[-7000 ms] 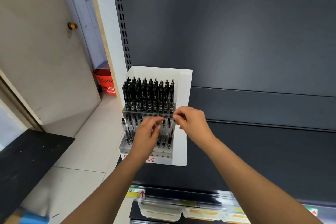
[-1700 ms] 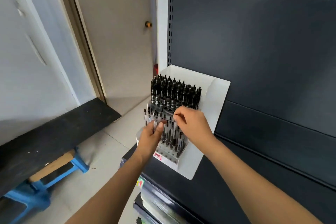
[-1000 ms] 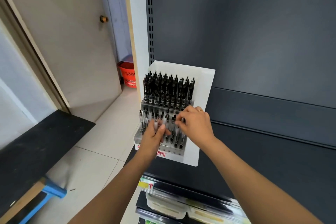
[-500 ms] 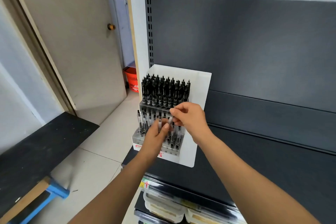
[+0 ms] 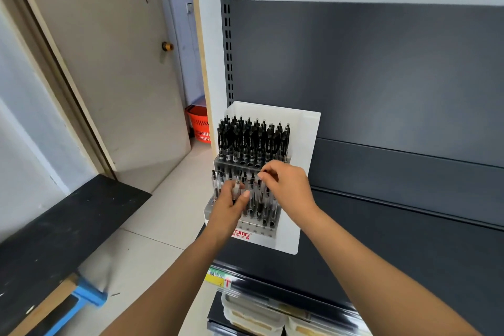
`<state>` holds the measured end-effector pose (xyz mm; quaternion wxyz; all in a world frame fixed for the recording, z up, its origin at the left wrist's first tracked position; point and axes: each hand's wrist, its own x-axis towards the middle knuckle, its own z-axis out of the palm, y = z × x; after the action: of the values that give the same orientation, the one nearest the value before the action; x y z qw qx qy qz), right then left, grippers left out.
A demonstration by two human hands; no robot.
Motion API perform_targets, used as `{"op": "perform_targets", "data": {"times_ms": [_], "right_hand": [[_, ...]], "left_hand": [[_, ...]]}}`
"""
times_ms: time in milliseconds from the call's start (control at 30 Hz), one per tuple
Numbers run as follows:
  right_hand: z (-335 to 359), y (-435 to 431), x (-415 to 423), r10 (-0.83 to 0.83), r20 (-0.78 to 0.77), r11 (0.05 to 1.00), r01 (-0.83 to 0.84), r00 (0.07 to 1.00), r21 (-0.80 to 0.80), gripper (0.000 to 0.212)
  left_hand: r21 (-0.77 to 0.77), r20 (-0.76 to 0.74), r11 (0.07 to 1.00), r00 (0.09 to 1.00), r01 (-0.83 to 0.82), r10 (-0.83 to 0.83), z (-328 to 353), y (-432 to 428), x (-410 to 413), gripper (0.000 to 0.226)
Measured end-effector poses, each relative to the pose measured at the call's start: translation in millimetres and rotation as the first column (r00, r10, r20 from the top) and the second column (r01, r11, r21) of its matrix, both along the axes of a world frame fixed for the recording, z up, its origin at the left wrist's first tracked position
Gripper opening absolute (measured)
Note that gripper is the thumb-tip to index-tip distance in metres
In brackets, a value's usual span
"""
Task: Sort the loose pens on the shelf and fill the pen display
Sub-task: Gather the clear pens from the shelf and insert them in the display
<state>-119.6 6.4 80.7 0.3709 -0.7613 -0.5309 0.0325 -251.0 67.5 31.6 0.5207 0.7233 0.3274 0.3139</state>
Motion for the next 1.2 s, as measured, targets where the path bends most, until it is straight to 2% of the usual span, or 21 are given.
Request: {"op": "perform_targets", "data": {"times_ms": [67,167,233,367,500,700,767,867,967,1067,1200], "right_hand": [[0,3,0,-0.024,0.042,1.0,0.024,0.999,-0.01,0.016],[0,8,0,-0.048,0.068,0.997,0.052,0.997,-0.057,0.017],[-4,12,-1,-0.068,0.117,0.991,0.08,0.991,-0.104,0.019],[-20,15,-6,-0.105,0.329,0.98,0.154,0.938,-0.124,0.018],[-29,16,-6,-0.18,0.372,0.976,0.214,0.91,-0.05,0.015],[-24,20,-7,-0.161,0.265,0.97,0.203,0.951,-0.138,0.023],[-17,21,-10,-0.178,0.157,0.979,0.191,0.971,-0.074,0.024],[-1,24,-16,-0.125,-0.088,0.992,0.124,0.988,-0.01,0.021],[9,25,-23,-0.073,-0.196,0.997,0.072,0.978,-0.011,0.012],[15,22,-23,-0.074,-0.212,0.997,0.077,0.974,0.005,0.01],[21,20,-19,-0.098,-0.087,0.995,0.098,0.991,-0.005,0.01]], "left_hand": [[-0.022,-0.026,0.999,0.999,0.034,-0.035,-1,5,-1,0.031],[-0.023,-0.002,0.997,0.997,0.078,-0.078,3,12,-1,0.034],[-0.037,0.034,0.996,0.996,0.084,-0.083,5,18,-2,0.029],[-0.061,0.093,0.989,0.988,0.133,-0.127,3,25,-5,0.01],[-0.043,0.085,0.985,0.983,0.166,-0.162,-2,33,-4,0.007],[-0.042,0.111,0.983,0.978,0.181,-0.175,-5,38,-4,0.016],[-0.018,0.102,0.982,0.978,0.186,-0.184,-5,40,-4,0.018],[0.009,0.099,0.981,0.976,0.192,-0.192,-4,42,-3,0.017],[0.037,0.094,0.978,0.974,0.205,-0.207,-1,42,0,0.016],[0.083,0.069,0.976,0.976,0.203,-0.209,4,44,0,0.015],[0.218,0.027,0.964,0.986,0.153,-0.162,11,51,-1,0.016]]}}
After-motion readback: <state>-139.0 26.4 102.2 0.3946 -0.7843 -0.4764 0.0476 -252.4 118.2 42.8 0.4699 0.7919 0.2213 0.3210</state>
